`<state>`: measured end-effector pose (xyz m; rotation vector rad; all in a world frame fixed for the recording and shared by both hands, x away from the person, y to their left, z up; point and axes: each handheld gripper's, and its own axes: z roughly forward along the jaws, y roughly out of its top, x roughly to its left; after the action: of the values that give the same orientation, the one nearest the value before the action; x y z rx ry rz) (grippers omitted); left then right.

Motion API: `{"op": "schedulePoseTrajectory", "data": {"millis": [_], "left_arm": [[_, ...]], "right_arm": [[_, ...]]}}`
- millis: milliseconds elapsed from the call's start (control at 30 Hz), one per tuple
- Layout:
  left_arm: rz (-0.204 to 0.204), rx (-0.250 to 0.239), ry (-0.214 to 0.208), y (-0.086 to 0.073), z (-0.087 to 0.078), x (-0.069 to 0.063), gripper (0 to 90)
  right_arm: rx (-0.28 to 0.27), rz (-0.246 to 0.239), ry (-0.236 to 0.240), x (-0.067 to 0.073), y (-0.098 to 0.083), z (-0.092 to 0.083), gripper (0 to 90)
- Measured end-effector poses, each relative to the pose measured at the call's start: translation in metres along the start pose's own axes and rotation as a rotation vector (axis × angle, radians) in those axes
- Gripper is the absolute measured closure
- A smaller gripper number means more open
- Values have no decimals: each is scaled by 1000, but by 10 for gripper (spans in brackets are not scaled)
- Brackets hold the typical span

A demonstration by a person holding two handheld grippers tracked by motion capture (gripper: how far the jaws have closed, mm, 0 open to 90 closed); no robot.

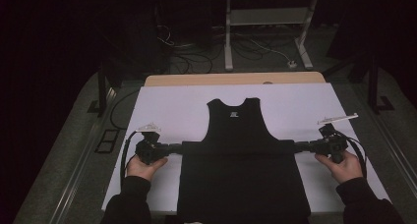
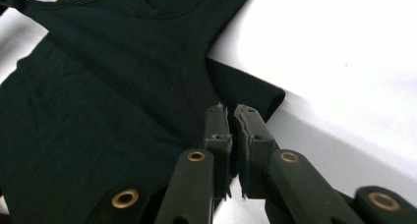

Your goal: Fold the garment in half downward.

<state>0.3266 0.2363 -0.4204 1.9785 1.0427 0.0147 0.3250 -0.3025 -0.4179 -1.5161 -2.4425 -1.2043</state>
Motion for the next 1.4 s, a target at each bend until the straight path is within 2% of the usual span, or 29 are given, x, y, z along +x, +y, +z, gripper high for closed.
{"op": "schedulePoseTrajectory", "data": {"millis": [1133,1367,1400], "left_arm": [[-7,60,11,-10,1,-4,861],[-12,77,11,-11,2,-2,861],[-11,91,9,-12,4,-3,861]], "right_arm": [[77,33,31,3,-16,3,825],[104,39,39,3,-18,7,824],[109,42,40,3,-19,7,824]]}}
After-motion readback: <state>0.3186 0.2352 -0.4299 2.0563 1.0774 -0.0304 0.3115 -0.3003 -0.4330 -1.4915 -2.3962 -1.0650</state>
